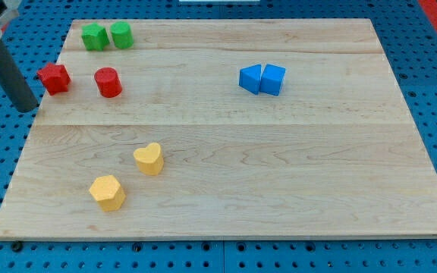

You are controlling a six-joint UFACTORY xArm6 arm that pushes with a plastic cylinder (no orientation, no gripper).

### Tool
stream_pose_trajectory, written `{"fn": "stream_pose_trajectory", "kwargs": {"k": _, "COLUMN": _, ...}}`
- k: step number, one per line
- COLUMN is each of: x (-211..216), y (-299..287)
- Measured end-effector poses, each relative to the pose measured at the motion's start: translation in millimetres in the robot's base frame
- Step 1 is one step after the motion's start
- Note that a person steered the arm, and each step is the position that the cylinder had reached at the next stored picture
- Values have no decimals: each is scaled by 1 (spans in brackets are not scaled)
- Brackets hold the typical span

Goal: Push the red star to the red circle

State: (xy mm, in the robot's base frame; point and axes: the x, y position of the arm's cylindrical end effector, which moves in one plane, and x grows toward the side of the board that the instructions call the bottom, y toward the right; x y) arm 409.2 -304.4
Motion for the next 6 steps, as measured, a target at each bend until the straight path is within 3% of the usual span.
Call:
{"fn": "stream_pose_trajectory", "kwargs": {"k": 3, "x": -80, "y": 7}}
{"fn": "stream_pose_trajectory", "kwargs": {"k": 5, "x": -61, "y": 114}}
{"fn": "stream_pose_trajectory", "kwargs": {"k": 6, "x": -56, "y": 100}}
